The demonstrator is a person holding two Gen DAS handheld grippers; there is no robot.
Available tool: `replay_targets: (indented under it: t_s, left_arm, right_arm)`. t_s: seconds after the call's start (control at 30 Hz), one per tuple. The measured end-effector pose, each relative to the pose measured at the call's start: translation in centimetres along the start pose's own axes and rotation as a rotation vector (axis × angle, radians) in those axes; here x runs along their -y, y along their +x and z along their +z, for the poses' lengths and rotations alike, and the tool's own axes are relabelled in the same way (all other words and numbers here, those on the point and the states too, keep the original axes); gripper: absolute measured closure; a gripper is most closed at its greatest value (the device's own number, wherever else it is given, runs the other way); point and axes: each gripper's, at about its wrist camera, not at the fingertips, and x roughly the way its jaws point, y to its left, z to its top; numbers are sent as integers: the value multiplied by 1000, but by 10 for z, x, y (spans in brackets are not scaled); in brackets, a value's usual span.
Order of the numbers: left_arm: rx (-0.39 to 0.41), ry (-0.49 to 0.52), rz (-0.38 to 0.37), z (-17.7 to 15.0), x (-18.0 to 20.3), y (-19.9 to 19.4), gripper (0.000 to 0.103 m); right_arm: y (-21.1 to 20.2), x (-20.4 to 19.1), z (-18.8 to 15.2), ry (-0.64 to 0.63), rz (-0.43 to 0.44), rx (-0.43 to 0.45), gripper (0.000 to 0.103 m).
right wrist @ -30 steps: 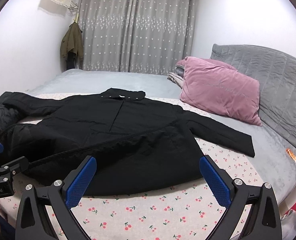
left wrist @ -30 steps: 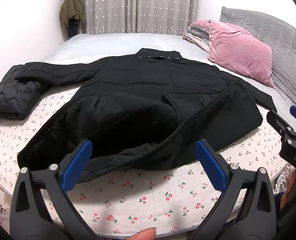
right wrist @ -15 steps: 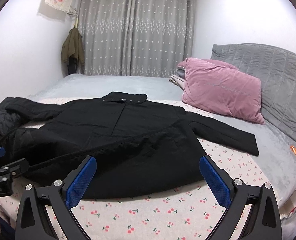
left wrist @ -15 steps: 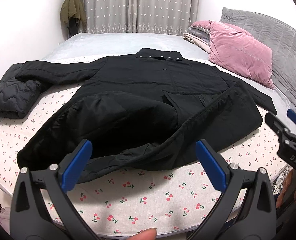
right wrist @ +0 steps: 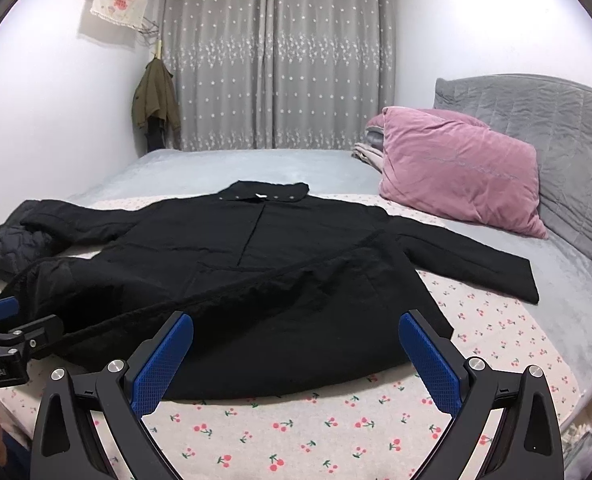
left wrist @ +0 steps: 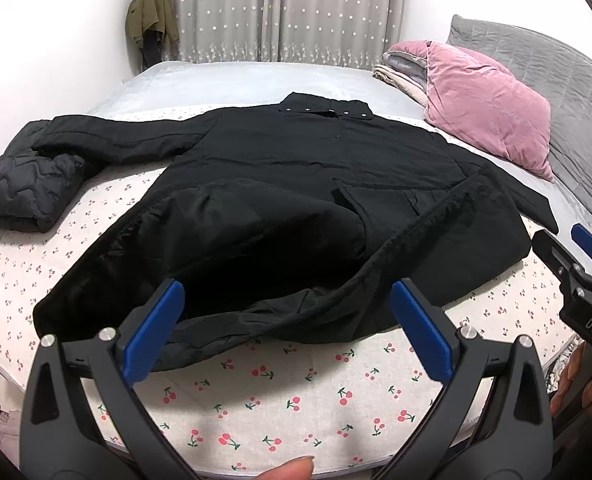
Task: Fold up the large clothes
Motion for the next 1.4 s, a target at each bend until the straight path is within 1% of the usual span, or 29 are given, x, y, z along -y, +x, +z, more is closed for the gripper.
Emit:
replay_targets:
  t_s: [0.07, 0.13, 0.3, 0.37, 0.43, 0.5, 0.57, 0.63, 0.67, 0.73, 0.77, 0.8, 0.87, 0.9, 0.93, 0.97, 1.0, 1.03, 1.07, 1.1, 1.13, 1.17, 1.2, 1.23, 1.27, 1.3, 1.33, 1.37, 1.4]
  left_arm:
    - [-7, -3, 4, 0, -2, 0, 0]
    - [7, -15, -2, 0, -5, 1, 0]
    - [-1, -28, -19, 2, -9, 5, 0]
    - [20, -52, -27, 6, -18, 4, 0]
    - [42, -87, 0, 11, -37, 1, 0]
    - [64, -145, 44, 16, -64, -1, 0]
    - [66, -178, 83, 21, -85, 0, 0]
    - [47, -205, 150, 23, -110, 4, 0]
    - [45, -214, 180, 23, -120, 5, 0]
    - [24, -243, 210, 19, -140, 12, 0]
    - [15, -255, 204, 17, -148, 16, 0]
    - [-4, -270, 184, 13, -157, 24, 0]
    - [-73, -275, 124, 5, -164, 40, 0]
    - [-111, -277, 98, 3, -163, 48, 0]
    - [-146, -266, 78, -2, -161, 55, 0]
    - [-162, -256, 69, -5, -160, 59, 0]
    - [-175, -240, 69, -8, -158, 60, 0]
    - [-180, -227, 74, -11, -158, 60, 0]
    - [-185, -216, 80, -13, -156, 57, 0]
    - [-190, -211, 81, -14, -157, 56, 0]
    - [-192, -209, 82, -16, -159, 55, 0]
    - [-195, -208, 80, -17, -161, 54, 0]
    - [-199, -208, 78, -19, -162, 54, 0]
    - [-208, -210, 73, -21, -164, 54, 0]
    - [-214, -211, 66, -23, -165, 54, 0]
    - [-219, -205, 56, -25, -165, 54, 0]
    - [-222, -194, 52, -26, -164, 54, 0]
    - [-225, -178, 52, -28, -160, 55, 0]
    - [-226, -157, 59, -29, -155, 54, 0]
  right_arm:
    - [2, 0, 0, -14, -4, -4, 0]
    - [7, -1, -1, -25, -12, -26, 0]
    - [14, 2, 0, -9, -4, -40, 0]
    - [17, 6, 3, 2, 7, -42, 0]
    - [23, 15, 4, 27, 17, -54, 0]
    - [38, 36, 11, 93, 9, -71, 0]
    - [56, 59, 18, 164, 8, -101, 0]
    - [85, 85, 33, 227, -9, -136, 0]
    - [95, 91, 37, 244, -5, -149, 0]
    - [131, 102, 51, 275, 46, -214, 0]
    - [143, 103, 54, 273, 46, -237, 0]
    - [169, 102, 60, 244, 34, -282, 0]
    - [208, 101, 59, 194, 15, -354, 0]
    - [227, 103, 54, 187, 11, -390, 0]
    - [239, 106, 46, 193, 16, -425, 2]
    - [249, 112, 35, 217, 38, -483, 6]
    - [250, 117, 26, 256, 76, -530, 15]
    - [243, 122, 18, 300, 119, -558, 19]
    - [230, 125, 12, 322, 145, -564, 20]
    - [210, 126, 6, 313, 143, -556, 20]
    - [197, 126, 1, 299, 126, -552, 20]
    - [171, 125, -14, 273, 93, -552, 20]
    - [152, 124, -29, 262, 92, -556, 20]
    - [136, 121, -46, 260, 113, -577, 20]
    - [123, 120, -62, 266, 145, -617, 20]
    - [115, 121, -72, 281, 167, -640, 20]
    - [104, 126, -82, 316, 193, -633, 20]
    - [95, 132, -77, 331, 194, -598, 20]
    - [78, 140, -59, 334, 159, -498, 20]
